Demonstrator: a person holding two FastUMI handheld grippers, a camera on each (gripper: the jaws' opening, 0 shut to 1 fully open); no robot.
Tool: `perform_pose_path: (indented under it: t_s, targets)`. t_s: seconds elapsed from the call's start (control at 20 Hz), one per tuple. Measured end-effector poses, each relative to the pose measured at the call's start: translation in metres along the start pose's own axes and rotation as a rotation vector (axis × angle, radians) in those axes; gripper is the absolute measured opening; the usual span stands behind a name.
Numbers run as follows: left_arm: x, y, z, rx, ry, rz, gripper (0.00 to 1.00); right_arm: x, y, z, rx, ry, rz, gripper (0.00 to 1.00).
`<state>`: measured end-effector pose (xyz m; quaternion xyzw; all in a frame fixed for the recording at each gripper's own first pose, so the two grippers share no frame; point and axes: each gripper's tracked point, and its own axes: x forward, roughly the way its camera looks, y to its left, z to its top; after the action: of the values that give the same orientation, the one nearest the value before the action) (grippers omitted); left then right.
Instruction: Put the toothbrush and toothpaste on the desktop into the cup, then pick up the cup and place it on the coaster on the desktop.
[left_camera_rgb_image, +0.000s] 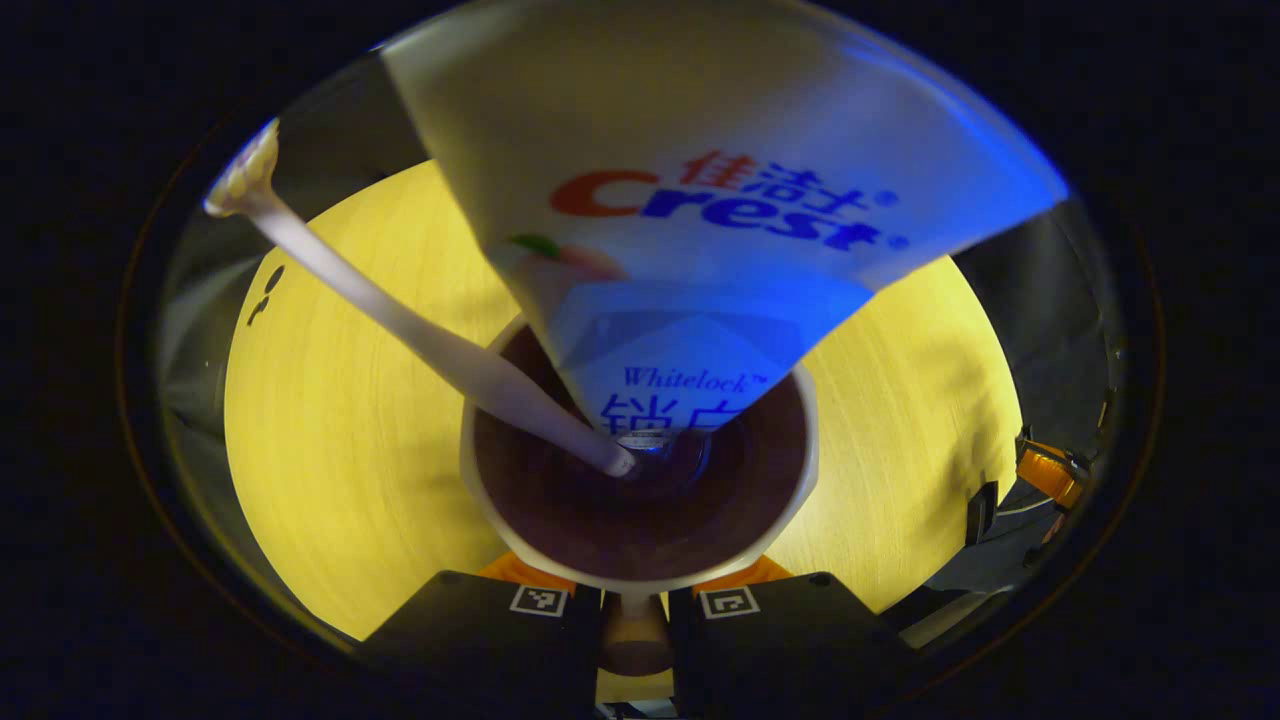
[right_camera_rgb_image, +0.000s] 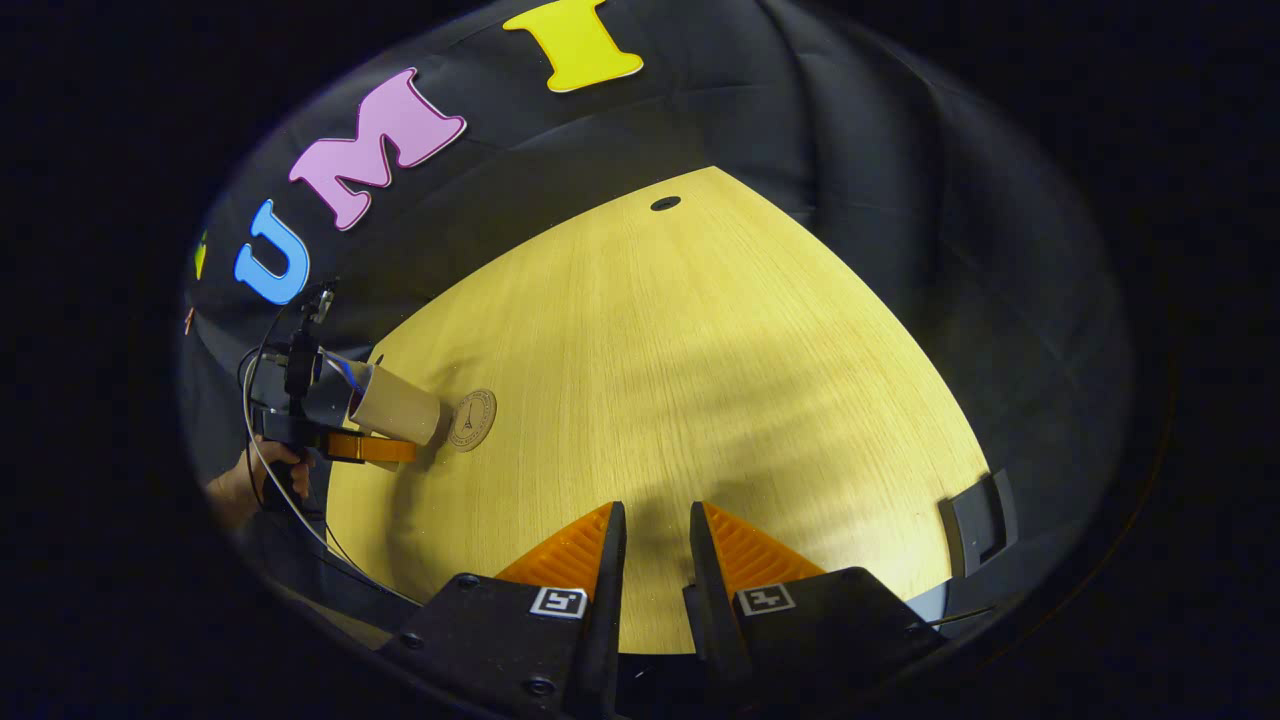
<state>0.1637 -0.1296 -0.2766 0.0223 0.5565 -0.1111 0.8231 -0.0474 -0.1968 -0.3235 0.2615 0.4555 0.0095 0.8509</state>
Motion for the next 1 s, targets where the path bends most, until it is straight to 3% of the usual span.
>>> perform_pose_path:
  t_s: [0.1, 0.2, 0.35, 0.4, 0.55, 0.65, 0.8, 0.85, 0.9, 1.0]
  targets:
    - [0.006, -0.013, 0.004, 0.03, 0.005, -0.01, 0.29, -0.009, -0.01, -0.003, 0.013, -0.009, -0.016, 0.4]
    - [0.011, -0.022, 0.009, 0.065, 0.011, -0.011, 0.39, -0.014, -0.02, -0.004, 0.032, -0.019, -0.033, 0.39]
    - [0.017, -0.033, 0.012, 0.103, 0.02, -0.01, 0.34, -0.021, -0.033, -0.008, 0.064, -0.026, -0.054, 0.4]
    - [0.019, -0.036, 0.013, 0.109, 0.022, -0.011, 0.29, -0.023, -0.037, -0.009, 0.073, -0.027, -0.061, 0.39]
    - [0.025, -0.039, 0.014, 0.124, 0.03, -0.004, 0.29, -0.028, -0.045, -0.011, 0.087, -0.031, -0.076, 0.39]
    - [0.03, -0.035, 0.015, 0.133, 0.038, 0.018, 0.39, -0.03, -0.051, -0.013, 0.091, -0.031, -0.082, 0.4]
    - [0.033, -0.033, 0.015, 0.122, 0.046, 0.018, 0.29, -0.03, -0.055, -0.015, 0.099, -0.028, -0.091, 0.4]
    - [0.031, -0.034, 0.013, 0.12, 0.054, 0.017, 0.39, -0.029, -0.055, -0.015, 0.103, -0.027, -0.091, 0.4]
    - [0.032, -0.034, 0.014, 0.121, 0.059, 0.014, 0.34, -0.029, -0.055, -0.015, 0.105, -0.025, -0.091, 0.4]
    - [0.031, -0.035, 0.014, 0.119, 0.065, 0.009, 0.35, -0.027, -0.054, -0.013, 0.104, -0.024, -0.09, 0.4]
